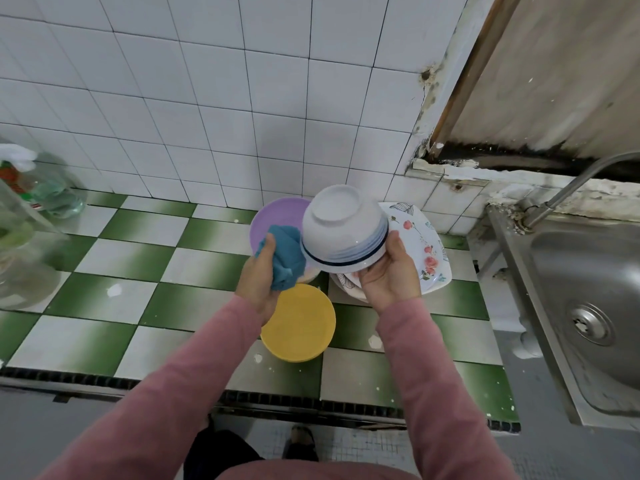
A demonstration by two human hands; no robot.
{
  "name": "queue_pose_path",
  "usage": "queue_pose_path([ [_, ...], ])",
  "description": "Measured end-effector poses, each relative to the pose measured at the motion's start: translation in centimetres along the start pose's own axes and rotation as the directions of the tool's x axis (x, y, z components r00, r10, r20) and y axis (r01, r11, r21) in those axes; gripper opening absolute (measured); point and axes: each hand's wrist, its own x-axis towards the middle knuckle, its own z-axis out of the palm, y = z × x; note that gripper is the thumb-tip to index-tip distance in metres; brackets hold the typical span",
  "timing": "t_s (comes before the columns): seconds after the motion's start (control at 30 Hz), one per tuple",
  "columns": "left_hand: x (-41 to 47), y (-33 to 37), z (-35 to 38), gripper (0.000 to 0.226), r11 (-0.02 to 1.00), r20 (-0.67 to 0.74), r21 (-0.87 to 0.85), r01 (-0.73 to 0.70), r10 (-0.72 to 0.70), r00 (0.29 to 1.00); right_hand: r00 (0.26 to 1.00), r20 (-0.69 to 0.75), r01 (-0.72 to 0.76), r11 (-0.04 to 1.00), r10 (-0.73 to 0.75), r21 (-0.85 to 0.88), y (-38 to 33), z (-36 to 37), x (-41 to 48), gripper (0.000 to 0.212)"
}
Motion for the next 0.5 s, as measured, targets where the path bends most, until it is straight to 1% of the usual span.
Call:
queue_pose_path([
  [0.07,-0.8,0.1,1.0,0.049,0.98,-0.071,0.131,-0.147,0.157,0.985,0.994,0.018,0.108,0.977,-0.106,-0.186,-0.1,0.6,-0.3,0.027],
  [0.1,-1.3,0.3,1.6,0.043,0.945,-0.068,0.224,-0.238,0.258,0.964,0.988,0.036,0.155,0.939,-0.151,-0.306,0.1,1.0,-0.6,0.024],
  [0.13,-2.1,0.5,2.4,0.038,0.897,-0.008,0.291,-0.332,0.35,0.937,0.979,0.052,0.198,0.883,-0.195,-0.424,0.4,1.5,-1.0,0.022],
  [0.17,-2.9,0.7,3.2,0.037,0.837,0.11,0.336,-0.433,0.421,0.9,0.967,0.069,0.244,0.818,-0.245,-0.52,0.8,1.8,-1.3,0.022],
  [0.2,-3.5,0.6,3.9,0.039,0.727,0.271,0.395,-0.561,0.491,0.828,0.954,0.091,0.283,0.767,-0.284,-0.576,1.3,2.0,-1.5,0.025],
  [0.23,-3.5,0.3,4.4,0.043,0.566,0.432,0.458,-0.686,0.532,0.728,0.944,0.114,0.314,0.742,-0.308,-0.592,1.7,2.3,-1.7,0.027],
  [0.27,-3.1,-0.1,4.7,0.047,0.365,0.567,0.512,-0.777,0.535,0.626,0.942,0.123,0.324,0.746,-0.313,-0.582,2.0,2.6,-1.9,0.029],
  [0.3,-2.4,-0.5,4.8,0.051,0.193,0.646,0.541,-0.819,0.527,0.551,0.941,0.125,0.326,0.75,-0.313,-0.576,2.1,2.7,-1.8,0.03],
  [0.33,-1.7,-0.4,4.9,0.054,0.113,0.669,0.568,-0.816,0.514,0.537,0.942,0.127,0.324,0.744,-0.31,-0.585,2.1,2.8,-1.8,0.031],
  [0.37,-1.2,-0.1,5.1,0.055,0.101,0.661,0.587,-0.803,0.514,0.547,0.94,0.136,0.328,0.716,-0.313,-0.617,2.0,2.8,-1.8,0.033],
  [0.4,-0.9,0.3,5.2,0.054,0.146,0.632,0.596,-0.79,0.522,0.573,0.935,0.151,0.338,0.682,-0.32,-0.649,1.9,2.9,-2.1,0.035],
  [0.43,-0.5,0.9,5.3,0.052,0.247,0.579,0.592,-0.767,0.531,0.618,0.928,0.175,0.356,0.641,-0.33,-0.68,1.9,2.8,-2.3,0.036],
  [0.47,0.0,1.5,5.3,0.05,0.37,0.518,0.577,-0.728,0.524,0.676,0.921,0.192,0.369,0.603,-0.338,-0.708,2.0,2.7,-2.6,0.036],
  [0.5,0.4,1.9,5.4,0.049,0.463,0.459,0.568,-0.68,0.508,0.729,0.916,0.201,0.377,0.578,-0.347,-0.724,2.1,2.7,-2.8,0.036],
])
